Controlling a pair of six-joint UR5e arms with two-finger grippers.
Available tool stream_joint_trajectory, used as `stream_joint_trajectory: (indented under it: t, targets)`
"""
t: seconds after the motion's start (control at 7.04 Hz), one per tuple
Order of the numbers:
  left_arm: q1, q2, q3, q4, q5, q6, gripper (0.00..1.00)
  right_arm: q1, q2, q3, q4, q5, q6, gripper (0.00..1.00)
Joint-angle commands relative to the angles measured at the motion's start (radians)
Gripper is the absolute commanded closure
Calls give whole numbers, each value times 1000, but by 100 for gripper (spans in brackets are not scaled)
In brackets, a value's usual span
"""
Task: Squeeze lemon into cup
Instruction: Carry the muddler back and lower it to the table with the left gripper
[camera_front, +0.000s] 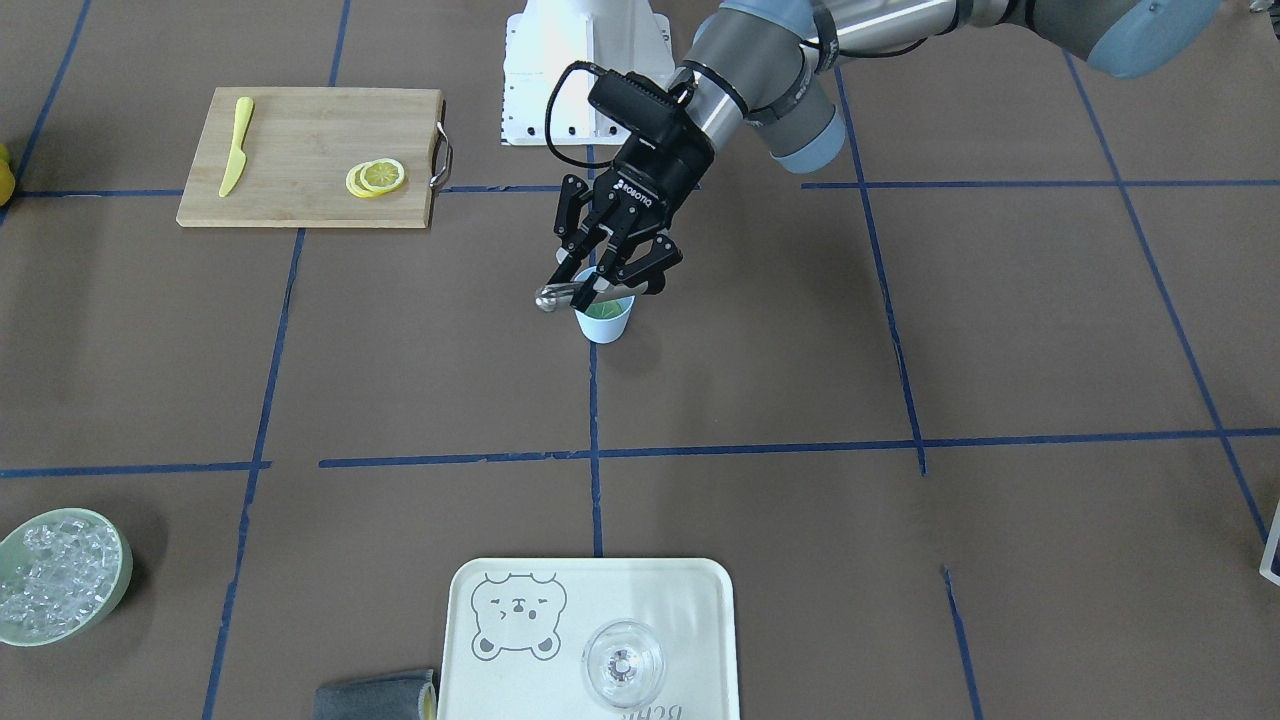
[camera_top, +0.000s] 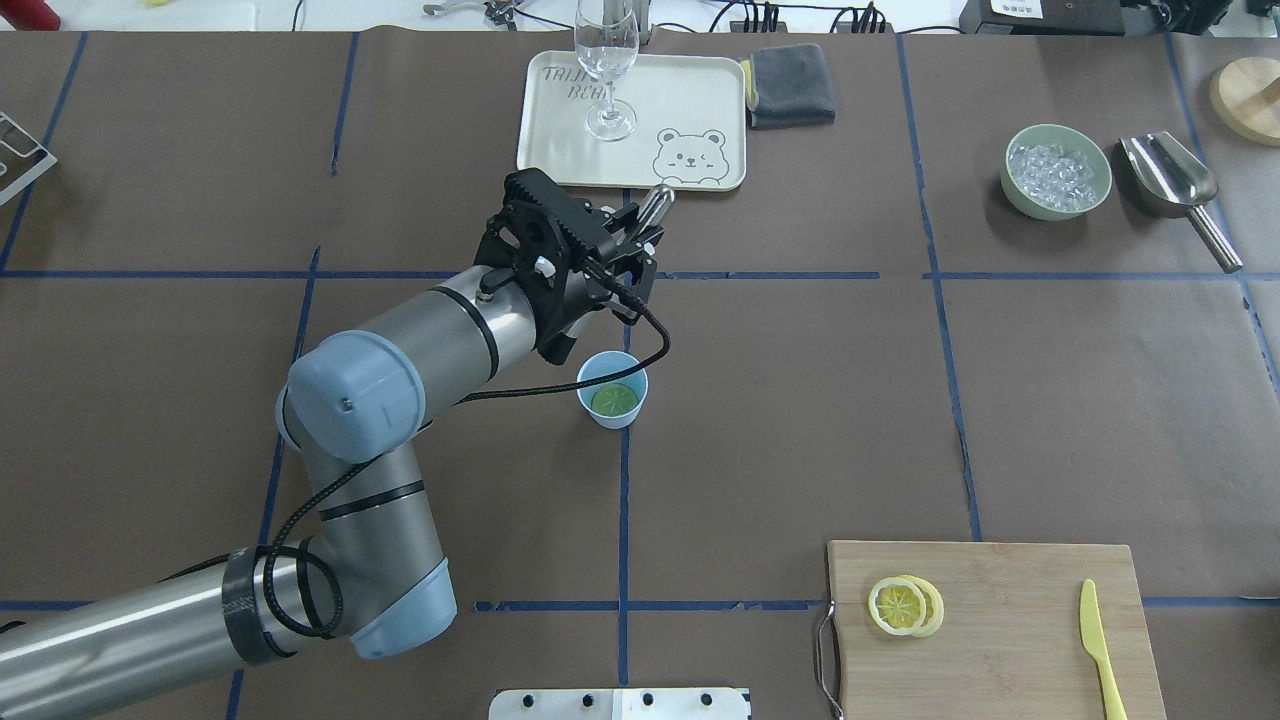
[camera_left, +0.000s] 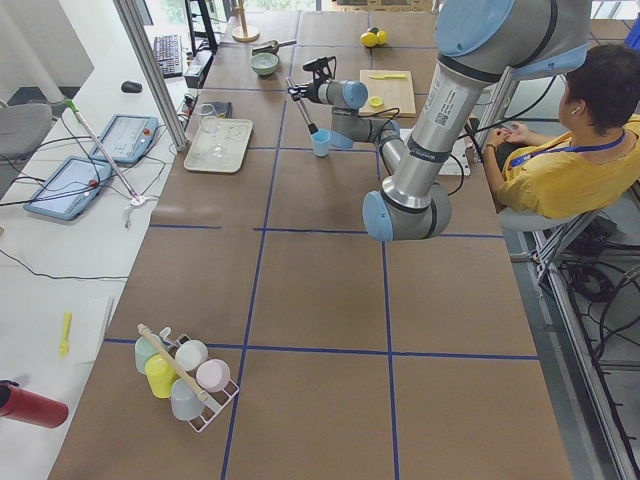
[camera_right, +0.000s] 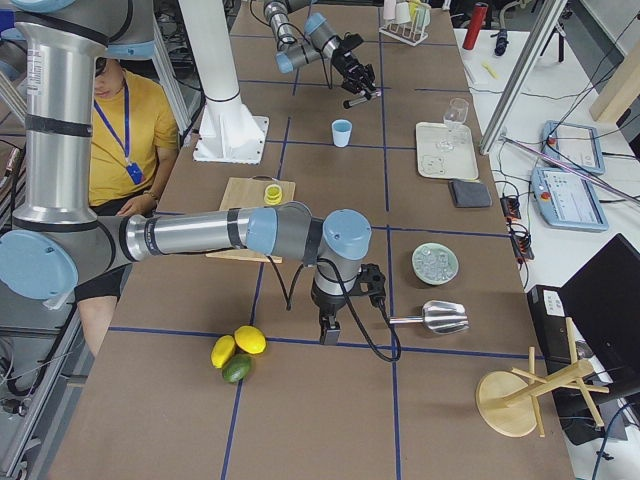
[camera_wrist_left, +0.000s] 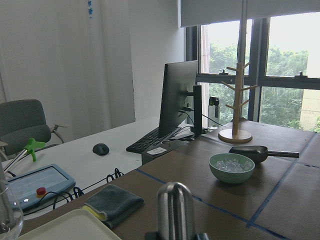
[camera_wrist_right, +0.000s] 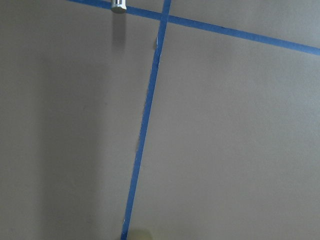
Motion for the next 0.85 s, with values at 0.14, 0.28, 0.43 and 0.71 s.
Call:
stream_joint_trajectory:
  t: [0.14, 0.28, 0.43, 0.71]
  targets:
    - [-56, 0, -107, 608, -94, -100, 100, 0, -5, -1, 20, 0, 2, 0]
    - [-170, 0, -119, 710, -379, -139, 100, 0, -7, -1, 20, -1, 2, 0]
    - [-280, 8, -140, 858, -622, -289, 100, 5, -7, 0, 20, -2, 0, 0]
    - [-295, 106, -217, 950, -554, -681, 100, 5, -10, 0, 21, 0, -3, 0]
